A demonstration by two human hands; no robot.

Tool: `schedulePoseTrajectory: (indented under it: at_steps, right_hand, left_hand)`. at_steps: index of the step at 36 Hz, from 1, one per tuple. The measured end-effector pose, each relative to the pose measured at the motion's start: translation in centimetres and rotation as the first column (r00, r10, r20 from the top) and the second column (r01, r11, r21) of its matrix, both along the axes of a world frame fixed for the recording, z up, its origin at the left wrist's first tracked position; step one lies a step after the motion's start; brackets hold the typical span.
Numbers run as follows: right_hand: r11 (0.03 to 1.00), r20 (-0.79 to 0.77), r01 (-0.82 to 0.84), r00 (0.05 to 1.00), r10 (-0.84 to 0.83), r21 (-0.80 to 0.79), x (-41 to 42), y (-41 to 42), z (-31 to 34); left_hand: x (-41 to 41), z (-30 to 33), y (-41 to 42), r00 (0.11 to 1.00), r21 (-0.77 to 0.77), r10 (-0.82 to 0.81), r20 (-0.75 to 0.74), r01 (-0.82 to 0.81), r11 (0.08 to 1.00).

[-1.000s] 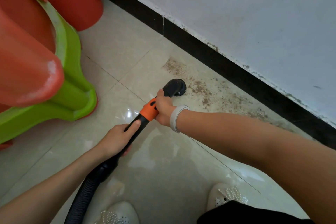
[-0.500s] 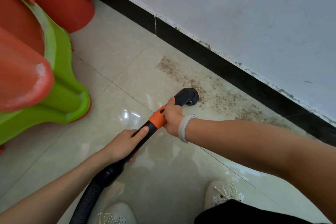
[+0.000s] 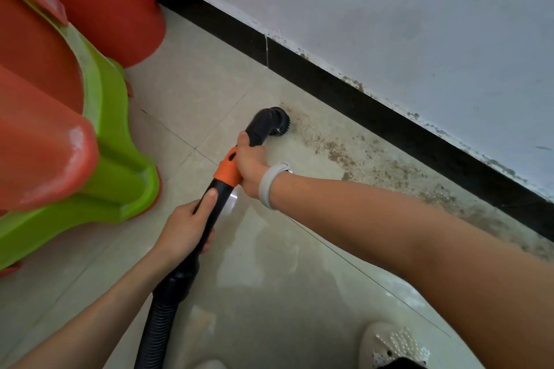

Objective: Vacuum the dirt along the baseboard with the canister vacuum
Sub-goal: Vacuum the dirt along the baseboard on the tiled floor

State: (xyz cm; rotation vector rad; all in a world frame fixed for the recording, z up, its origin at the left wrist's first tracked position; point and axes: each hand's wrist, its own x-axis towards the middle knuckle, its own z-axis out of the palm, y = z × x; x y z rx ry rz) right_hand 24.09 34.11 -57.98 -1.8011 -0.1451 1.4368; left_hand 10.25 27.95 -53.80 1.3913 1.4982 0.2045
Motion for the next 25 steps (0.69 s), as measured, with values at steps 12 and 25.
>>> schedulePoseTrajectory:
  at_steps: [12, 25]
  right_hand:
    - [1.0, -0.145, 0.002, 0.989, -0.001, 0.007, -0.2, 3.7, -2.2]
    - [0.997, -0.104, 0.069, 0.992, -0.071, -0.019, 1.5, 0.6, -2.1]
  left_hand:
    - [0.9, -0.4, 2.1, 0.998, -0.066, 0.065, 0.026, -0.064, 0.996]
    - [1.8, -0.2, 0.6, 0.999, -0.089, -0.053, 0.009, 0.054, 0.995]
